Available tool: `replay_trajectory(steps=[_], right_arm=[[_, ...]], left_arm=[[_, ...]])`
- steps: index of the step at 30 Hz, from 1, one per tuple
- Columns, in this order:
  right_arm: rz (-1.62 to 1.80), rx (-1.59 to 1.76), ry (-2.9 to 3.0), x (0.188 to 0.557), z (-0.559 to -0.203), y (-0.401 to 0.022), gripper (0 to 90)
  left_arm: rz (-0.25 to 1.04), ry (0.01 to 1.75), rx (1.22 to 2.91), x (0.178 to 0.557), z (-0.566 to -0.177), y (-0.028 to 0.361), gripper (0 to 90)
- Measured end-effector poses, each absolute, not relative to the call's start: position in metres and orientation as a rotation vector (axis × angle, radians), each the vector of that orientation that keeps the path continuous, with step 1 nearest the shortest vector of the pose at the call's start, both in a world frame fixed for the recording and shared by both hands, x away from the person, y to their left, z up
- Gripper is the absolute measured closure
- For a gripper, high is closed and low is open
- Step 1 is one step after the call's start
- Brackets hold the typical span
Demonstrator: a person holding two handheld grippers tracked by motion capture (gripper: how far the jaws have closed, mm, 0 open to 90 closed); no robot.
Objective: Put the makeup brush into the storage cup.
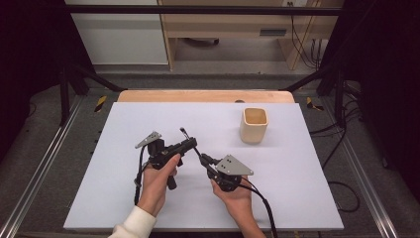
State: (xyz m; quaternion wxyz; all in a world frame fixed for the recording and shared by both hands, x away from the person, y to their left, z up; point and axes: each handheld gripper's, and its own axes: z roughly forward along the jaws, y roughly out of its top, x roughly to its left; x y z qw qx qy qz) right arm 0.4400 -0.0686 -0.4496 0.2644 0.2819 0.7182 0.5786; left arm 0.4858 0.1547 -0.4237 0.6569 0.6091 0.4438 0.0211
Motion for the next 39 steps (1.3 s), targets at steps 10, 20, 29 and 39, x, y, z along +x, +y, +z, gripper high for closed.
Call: replay_trajectory(steps=[10,20,29,39], right_arm=[[1.551,0.782,1.965,0.442,-0.451,-0.068,83.8],[1.564,0.813,1.907,0.444,-0.444,-0.074,62.9],[1.463,0.858,1.97,0.454,-0.438,-0.077,28.0],[1.371,0.928,2.11,0.47,-0.436,-0.07,9.2]], left_arm=[[0.059,0.965,1.402,0.483,-0.423,0.149,83.4],[0.242,0.881,1.481,0.478,-0.411,0.148,83.7],[0.381,0.822,1.522,0.476,-0.406,0.149,83.7],[0.438,0.777,1.547,0.475,-0.402,0.144,83.6]])
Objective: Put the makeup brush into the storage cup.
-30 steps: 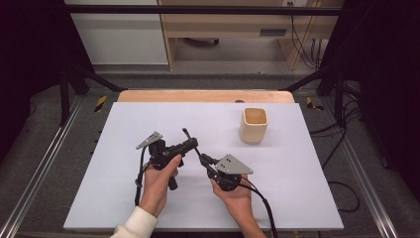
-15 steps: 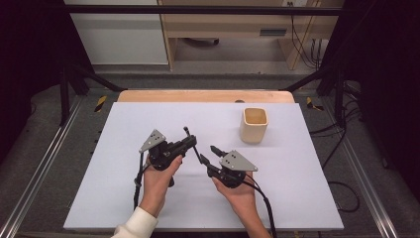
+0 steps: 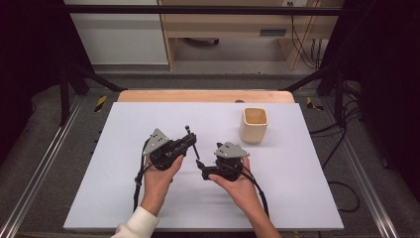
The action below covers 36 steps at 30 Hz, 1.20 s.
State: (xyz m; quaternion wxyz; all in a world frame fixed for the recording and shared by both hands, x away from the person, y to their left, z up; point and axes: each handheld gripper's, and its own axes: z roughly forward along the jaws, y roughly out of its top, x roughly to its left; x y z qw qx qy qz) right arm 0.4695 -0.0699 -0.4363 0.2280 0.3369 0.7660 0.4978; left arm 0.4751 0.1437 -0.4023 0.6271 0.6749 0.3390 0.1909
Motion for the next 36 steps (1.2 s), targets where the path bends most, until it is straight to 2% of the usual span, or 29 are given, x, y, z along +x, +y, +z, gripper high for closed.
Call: replay_trajectory(steps=[7,8,9,12,14,15,16,23,28,30,36], right_arm=[[1.415,0.906,2.122,0.471,-0.426,-0.065,17.7],[1.427,0.894,2.124,0.472,-0.424,-0.063,24.7],[1.427,0.894,2.124,0.472,-0.424,-0.063,24.7],[1.443,0.873,2.12,0.473,-0.421,-0.059,37.2],[1.446,0.866,2.125,0.473,-0.42,-0.058,40.1],[1.457,0.86,2.123,0.473,-0.419,-0.057,48.6],[1.457,0.86,2.123,0.473,-0.419,-0.057,48.6],[1.484,0.844,2.117,0.474,-0.417,-0.053,67.1],[1.486,0.842,2.119,0.474,-0.417,-0.052,74.5],[1.492,0.845,2.118,0.475,-0.416,-0.053,80.8],[1.484,0.839,2.128,0.474,-0.416,-0.051,83.4]], left_arm=[[0.455,0.753,1.557,0.473,-0.398,0.14,83.6],[0.456,0.751,1.559,0.473,-0.398,0.139,83.6],[0.457,0.75,1.561,0.473,-0.399,0.139,83.6],[0.468,0.742,1.57,0.472,-0.399,0.138,83.6],[0.471,0.738,1.572,0.471,-0.399,0.137,83.6],[0.474,0.733,1.58,0.47,-0.399,0.136,83.6],[0.474,0.733,1.58,0.47,-0.399,0.136,83.6],[0.477,0.722,1.593,0.469,-0.401,0.133,83.6],[0.47,0.723,1.59,0.469,-0.402,0.132,83.6],[0.464,0.723,1.591,0.468,-0.403,0.131,83.6],[0.438,0.73,1.575,0.469,-0.405,0.132,81.9]])
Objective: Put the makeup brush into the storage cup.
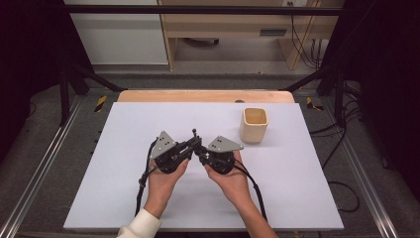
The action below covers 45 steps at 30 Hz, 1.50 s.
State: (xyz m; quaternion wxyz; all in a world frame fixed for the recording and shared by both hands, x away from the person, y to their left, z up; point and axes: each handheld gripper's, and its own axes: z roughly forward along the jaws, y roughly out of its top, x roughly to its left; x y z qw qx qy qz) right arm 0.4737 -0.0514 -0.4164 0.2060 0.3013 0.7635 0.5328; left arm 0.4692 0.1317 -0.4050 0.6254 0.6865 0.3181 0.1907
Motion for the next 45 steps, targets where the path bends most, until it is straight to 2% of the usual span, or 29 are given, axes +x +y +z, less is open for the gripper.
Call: replay_trajectory(steps=[1,4,15,22,28,29,36,40,45], right_arm=[[1.48,0.843,2.125,0.474,-0.417,-0.052,83.5],[1.47,0.848,2.124,0.475,-0.417,-0.055,83.5],[1.452,0.902,2.056,0.485,-0.402,-0.094,83.5],[1.434,0.918,2.011,0.491,-0.385,-0.122,83.4],[1.418,0.913,1.967,0.494,-0.365,-0.147,83.5],[1.415,0.919,1.95,0.497,-0.359,-0.156,83.4],[1.419,0.963,1.883,0.508,-0.346,-0.18,83.4],[1.415,0.991,1.843,0.518,-0.343,-0.191,83.5],[1.409,0.994,1.814,0.525,-0.342,-0.194,83.5]], left_arm=[[0.434,0.739,1.564,0.468,-0.404,0.133,72.7],[0.437,0.734,1.548,0.465,-0.402,0.136,70.4],[0.525,0.742,1.567,0.452,-0.385,0.17,48.7],[0.586,0.755,1.616,0.448,-0.385,0.188,32.8],[0.607,0.757,1.647,0.443,-0.388,0.199,25.8],[0.605,0.759,1.648,0.443,-0.389,0.2,21.6],[0.661,0.789,1.639,0.44,-0.403,0.213,15.0],[0.651,0.815,1.62,0.443,-0.417,0.223,11.7],[0.697,0.823,1.6,0.448,-0.426,0.239,10.7]])
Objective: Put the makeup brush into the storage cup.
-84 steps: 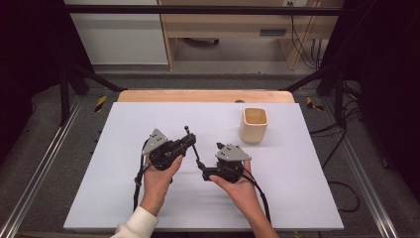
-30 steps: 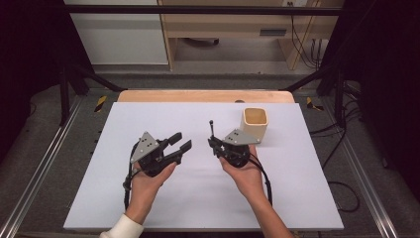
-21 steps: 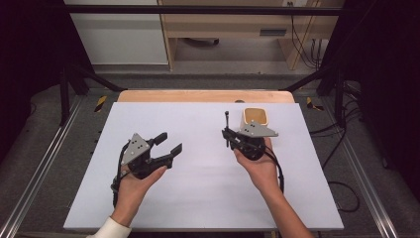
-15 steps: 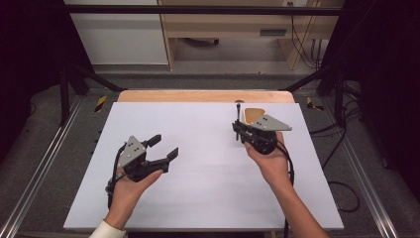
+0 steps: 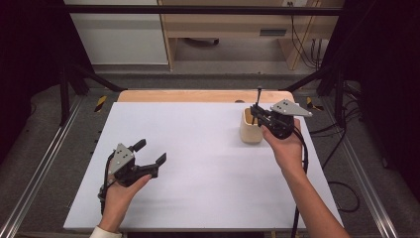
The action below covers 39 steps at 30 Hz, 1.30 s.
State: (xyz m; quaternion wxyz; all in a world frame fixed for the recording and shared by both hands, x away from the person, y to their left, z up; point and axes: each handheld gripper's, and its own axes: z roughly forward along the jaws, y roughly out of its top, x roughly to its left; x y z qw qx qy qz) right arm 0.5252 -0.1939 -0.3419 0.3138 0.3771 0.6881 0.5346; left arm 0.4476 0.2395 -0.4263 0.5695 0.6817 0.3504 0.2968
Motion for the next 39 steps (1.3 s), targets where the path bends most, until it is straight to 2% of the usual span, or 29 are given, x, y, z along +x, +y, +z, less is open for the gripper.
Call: replay_trajectory(steps=[11,22,39], right_arm=[[1.429,1.004,1.736,0.539,-0.338,-0.189,83.4],[1.406,1.024,1.689,0.55,-0.333,-0.192,83.5],[1.395,1.064,1.637,0.562,-0.344,-0.2,83.5]], left_arm=[[0.71,0.831,1.571,0.446,-0.438,0.261,8.8],[0.776,0.866,1.526,0.443,-0.444,0.289,7.5],[0.745,0.839,1.532,0.445,-0.452,0.281,6.4]])
